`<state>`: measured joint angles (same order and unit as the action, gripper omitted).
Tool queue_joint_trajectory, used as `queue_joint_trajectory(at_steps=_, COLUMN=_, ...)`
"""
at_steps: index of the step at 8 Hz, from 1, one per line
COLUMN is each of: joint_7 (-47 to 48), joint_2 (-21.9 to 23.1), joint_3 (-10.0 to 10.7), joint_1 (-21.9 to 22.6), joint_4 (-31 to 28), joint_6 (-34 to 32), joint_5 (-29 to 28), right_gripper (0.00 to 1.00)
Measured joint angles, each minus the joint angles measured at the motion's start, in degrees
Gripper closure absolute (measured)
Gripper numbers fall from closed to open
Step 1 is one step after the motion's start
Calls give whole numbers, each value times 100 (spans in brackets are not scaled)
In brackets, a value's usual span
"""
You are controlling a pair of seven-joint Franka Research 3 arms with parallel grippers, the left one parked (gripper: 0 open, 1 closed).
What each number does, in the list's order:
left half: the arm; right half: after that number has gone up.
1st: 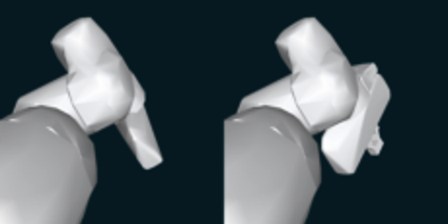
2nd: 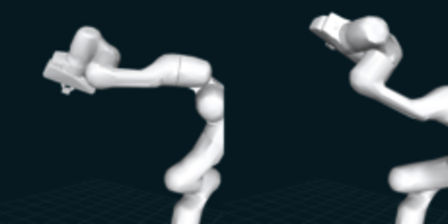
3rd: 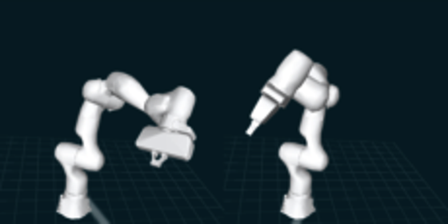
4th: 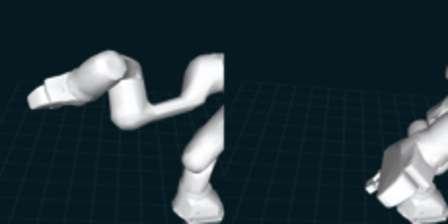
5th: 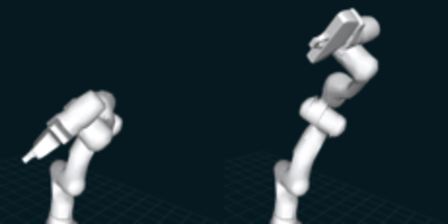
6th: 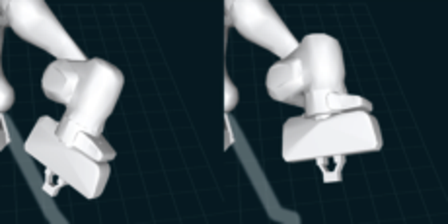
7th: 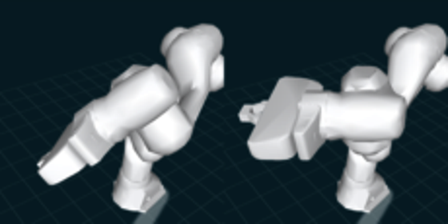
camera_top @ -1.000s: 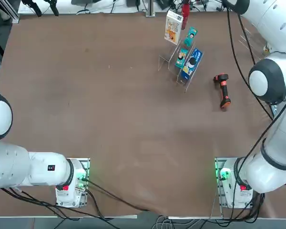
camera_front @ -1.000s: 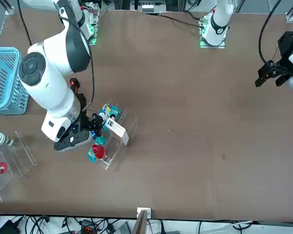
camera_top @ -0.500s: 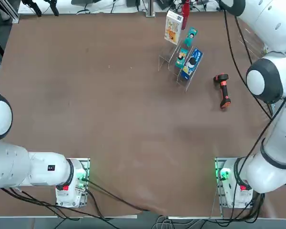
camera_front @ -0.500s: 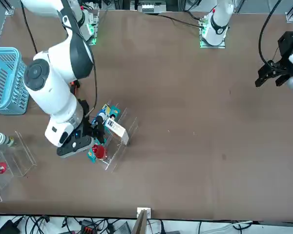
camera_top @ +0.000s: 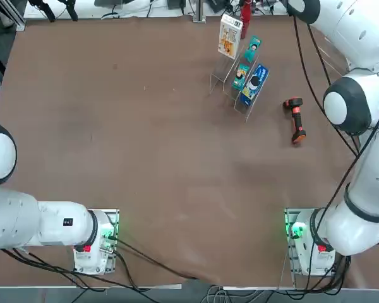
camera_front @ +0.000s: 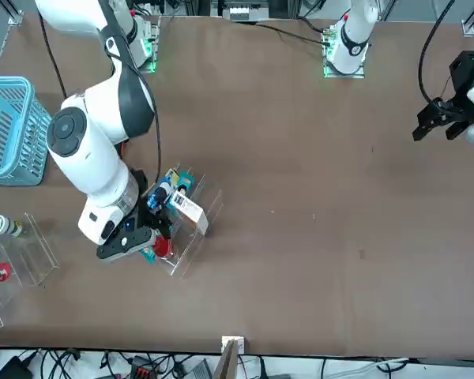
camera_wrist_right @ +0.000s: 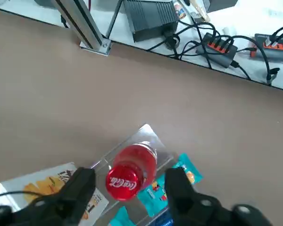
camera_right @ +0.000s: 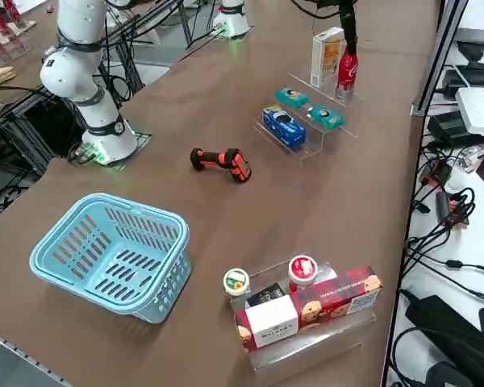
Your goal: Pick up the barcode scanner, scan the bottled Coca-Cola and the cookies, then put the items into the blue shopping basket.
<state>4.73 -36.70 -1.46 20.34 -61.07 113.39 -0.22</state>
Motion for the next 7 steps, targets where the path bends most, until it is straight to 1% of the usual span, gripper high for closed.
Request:
queue_joint_trajectory(at_steps=2, joint_7=-2, joint_2=0, joint_3=-2, joint_1=2, joint_4=10, joint_6=19, joint_5=0, right_gripper=31)
queue_joint_trajectory(at_steps=3, joint_7=-3, joint_2=0, joint_3=-2, joint_1=2, joint_4=11, joint_6=23, joint_5=0, right_gripper=33)
queue_joint_trajectory(at_steps=4, joint_7=-4, joint_2=0, joint_3=-2, joint_1=2, joint_4=12, joint_6=25, joint_5=0, right_gripper=37)
queue_joint_trajectory(at_steps=6, joint_7=-6, joint_2=1, joint_3=-2, joint_1=1, joint_4=30, joint_6=30, joint_5=1, right_gripper=63)
queue_joint_trajectory(at_steps=7, joint_7=-6, joint_2=-4, joint_3=-3, joint_1=4, joint_4=33, joint_6=31, joint_5=-2, right_gripper=63)
